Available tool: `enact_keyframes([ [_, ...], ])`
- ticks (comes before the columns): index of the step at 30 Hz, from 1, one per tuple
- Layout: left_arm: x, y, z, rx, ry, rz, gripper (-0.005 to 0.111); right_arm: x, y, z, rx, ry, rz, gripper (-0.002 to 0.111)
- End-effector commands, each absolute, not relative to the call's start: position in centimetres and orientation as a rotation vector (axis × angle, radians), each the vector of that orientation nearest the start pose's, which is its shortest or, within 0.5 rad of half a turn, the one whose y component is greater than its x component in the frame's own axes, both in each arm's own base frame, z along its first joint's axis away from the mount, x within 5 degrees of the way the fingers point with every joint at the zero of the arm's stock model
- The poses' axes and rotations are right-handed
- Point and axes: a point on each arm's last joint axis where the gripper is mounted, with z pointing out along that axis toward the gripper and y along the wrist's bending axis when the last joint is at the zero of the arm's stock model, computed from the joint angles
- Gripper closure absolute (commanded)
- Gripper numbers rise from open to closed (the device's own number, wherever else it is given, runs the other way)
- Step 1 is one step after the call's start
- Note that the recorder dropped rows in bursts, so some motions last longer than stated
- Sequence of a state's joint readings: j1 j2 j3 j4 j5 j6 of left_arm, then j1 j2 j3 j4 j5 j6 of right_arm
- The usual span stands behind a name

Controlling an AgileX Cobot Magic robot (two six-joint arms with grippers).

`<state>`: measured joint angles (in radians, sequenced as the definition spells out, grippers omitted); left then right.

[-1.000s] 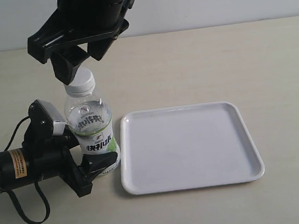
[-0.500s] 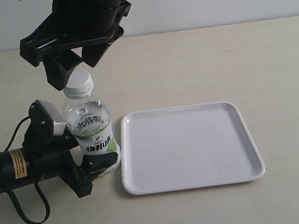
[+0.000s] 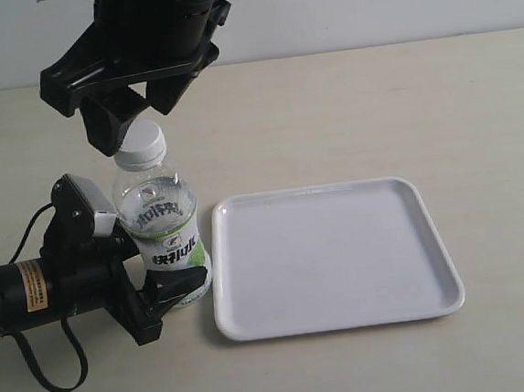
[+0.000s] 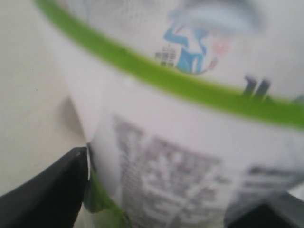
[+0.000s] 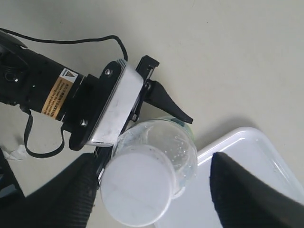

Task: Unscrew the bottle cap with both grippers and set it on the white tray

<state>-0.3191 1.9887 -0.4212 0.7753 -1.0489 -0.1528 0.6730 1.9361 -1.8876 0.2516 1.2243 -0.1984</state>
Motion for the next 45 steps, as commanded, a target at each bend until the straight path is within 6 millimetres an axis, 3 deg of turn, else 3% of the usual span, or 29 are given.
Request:
enact_keyframes([
  [1,22.6,-13.4,8.3,0.973,1.824,-0.721,0.107,31.3,27.7,33.3,-1.134,2.516,0.469,0.043],
  [11,22.6,-13.4,8.3,0.973,1.824,-0.721,0.107,30.7,27.6,34.2,-1.118,2.502,0.523,0.041],
  [16,22.6,-13.4,8.3,0.970,1.825,-0.722,0.107,30.2,27.1,32.2,-1.142,2.574,0.493,0.041],
  [20,22.6,-13.4,8.3,0.973,1.825,-0.723,0.107,30.0,27.0,32.6,-1.152,2.557,0.492,0.041],
  [45,22.6,-13.4,8.3,0.973,1.825,-0.723,0.107,30.0,27.1,32.6,-1.625,2.223,0.410,0.041],
])
